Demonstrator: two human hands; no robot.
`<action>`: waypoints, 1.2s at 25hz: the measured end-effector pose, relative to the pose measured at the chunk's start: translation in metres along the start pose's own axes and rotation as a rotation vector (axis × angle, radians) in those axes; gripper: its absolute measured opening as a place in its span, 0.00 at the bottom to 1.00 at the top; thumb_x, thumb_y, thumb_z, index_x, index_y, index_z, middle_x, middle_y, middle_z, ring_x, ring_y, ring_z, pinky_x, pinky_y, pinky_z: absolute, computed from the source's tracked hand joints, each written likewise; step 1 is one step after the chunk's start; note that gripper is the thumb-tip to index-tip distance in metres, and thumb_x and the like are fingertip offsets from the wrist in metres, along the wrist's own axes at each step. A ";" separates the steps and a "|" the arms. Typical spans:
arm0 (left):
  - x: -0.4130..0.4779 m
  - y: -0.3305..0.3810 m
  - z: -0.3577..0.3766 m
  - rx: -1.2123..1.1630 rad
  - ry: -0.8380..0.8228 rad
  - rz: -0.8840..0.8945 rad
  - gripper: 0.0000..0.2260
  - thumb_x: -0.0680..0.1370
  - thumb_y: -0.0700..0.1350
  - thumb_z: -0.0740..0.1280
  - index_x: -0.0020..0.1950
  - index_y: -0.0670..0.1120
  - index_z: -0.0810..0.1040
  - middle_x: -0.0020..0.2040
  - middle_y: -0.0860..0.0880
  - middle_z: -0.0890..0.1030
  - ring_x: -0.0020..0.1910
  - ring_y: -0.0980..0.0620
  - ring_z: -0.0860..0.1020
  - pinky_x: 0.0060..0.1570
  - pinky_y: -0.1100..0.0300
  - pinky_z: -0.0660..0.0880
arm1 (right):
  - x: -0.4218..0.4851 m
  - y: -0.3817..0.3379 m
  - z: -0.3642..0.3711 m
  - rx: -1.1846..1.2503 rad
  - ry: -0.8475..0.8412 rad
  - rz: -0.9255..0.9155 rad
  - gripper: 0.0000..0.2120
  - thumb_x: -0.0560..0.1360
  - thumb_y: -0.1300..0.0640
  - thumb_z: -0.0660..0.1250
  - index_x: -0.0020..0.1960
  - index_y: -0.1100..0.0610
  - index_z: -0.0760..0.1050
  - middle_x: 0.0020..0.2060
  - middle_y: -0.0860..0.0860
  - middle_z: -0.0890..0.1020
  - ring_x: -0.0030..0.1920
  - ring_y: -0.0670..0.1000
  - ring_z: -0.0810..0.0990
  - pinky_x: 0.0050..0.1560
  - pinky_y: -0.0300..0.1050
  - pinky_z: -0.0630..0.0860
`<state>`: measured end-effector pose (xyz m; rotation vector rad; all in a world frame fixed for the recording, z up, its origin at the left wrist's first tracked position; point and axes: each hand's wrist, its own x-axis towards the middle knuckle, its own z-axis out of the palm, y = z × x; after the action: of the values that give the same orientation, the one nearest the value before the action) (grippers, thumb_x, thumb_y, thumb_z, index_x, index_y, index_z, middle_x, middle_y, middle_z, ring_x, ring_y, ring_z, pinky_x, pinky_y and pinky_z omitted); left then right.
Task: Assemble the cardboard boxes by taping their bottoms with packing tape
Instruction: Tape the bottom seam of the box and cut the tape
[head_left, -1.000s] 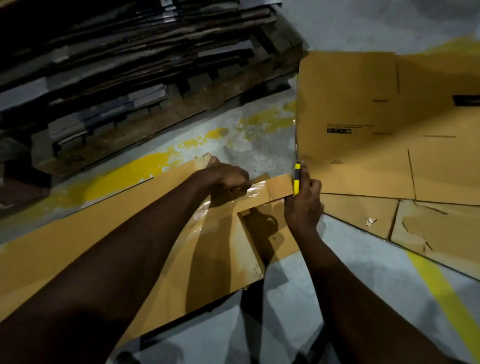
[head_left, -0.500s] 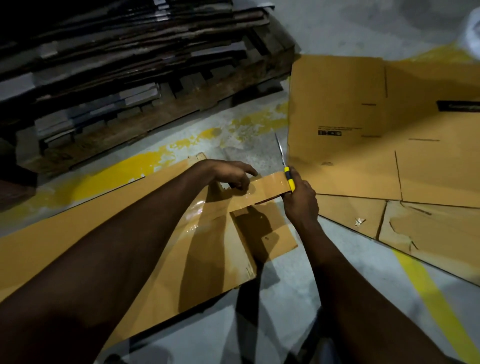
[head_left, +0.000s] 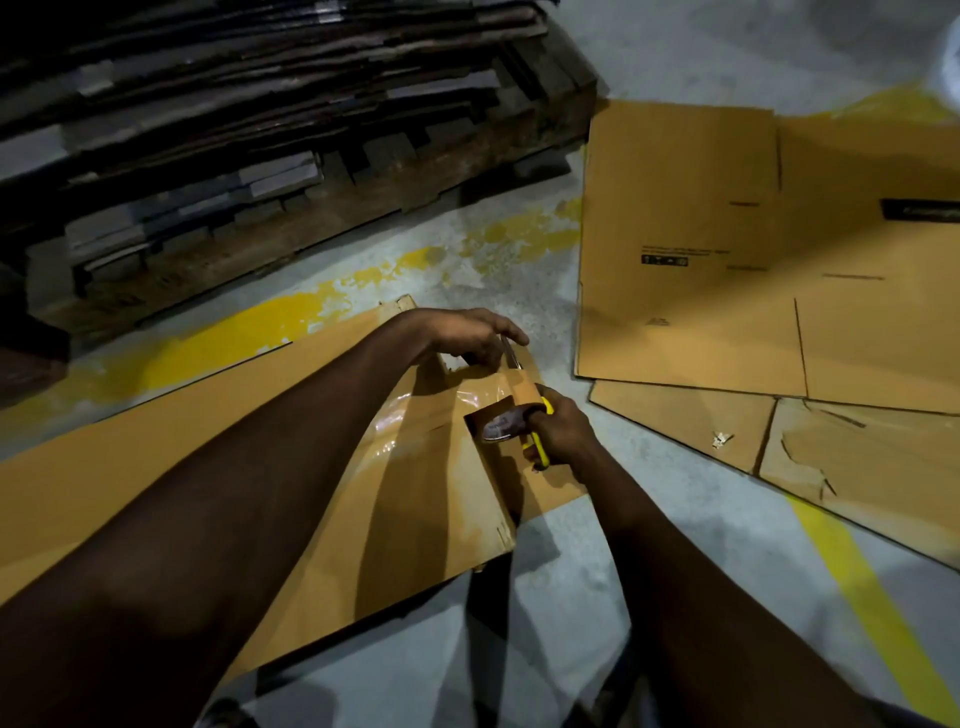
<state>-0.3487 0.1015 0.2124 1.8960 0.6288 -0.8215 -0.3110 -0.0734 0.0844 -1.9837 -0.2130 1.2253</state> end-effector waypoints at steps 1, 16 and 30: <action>0.002 0.000 0.000 0.011 -0.005 -0.007 0.22 0.78 0.34 0.60 0.71 0.48 0.70 0.60 0.46 0.74 0.52 0.49 0.75 0.46 0.59 0.72 | 0.000 0.000 0.000 0.000 0.014 -0.010 0.24 0.79 0.60 0.61 0.74 0.46 0.66 0.49 0.60 0.82 0.30 0.57 0.82 0.30 0.48 0.80; 0.023 -0.019 0.002 -0.241 0.007 -0.067 0.14 0.77 0.44 0.62 0.59 0.54 0.81 0.60 0.48 0.77 0.57 0.47 0.75 0.53 0.52 0.72 | -0.025 0.026 -0.033 0.128 0.057 -0.028 0.30 0.72 0.62 0.72 0.68 0.44 0.67 0.42 0.57 0.80 0.30 0.53 0.78 0.31 0.47 0.75; -0.017 -0.001 0.015 -0.409 0.186 0.007 0.22 0.76 0.53 0.52 0.62 0.48 0.79 0.27 0.48 0.67 0.23 0.51 0.60 0.27 0.60 0.60 | -0.117 0.043 -0.077 0.697 -0.415 -0.107 0.40 0.63 0.59 0.82 0.71 0.52 0.68 0.42 0.60 0.78 0.40 0.58 0.77 0.41 0.50 0.77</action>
<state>-0.3648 0.0873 0.2202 1.6061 0.8345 -0.4697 -0.3200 -0.2022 0.1536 -1.1047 -0.0755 1.3923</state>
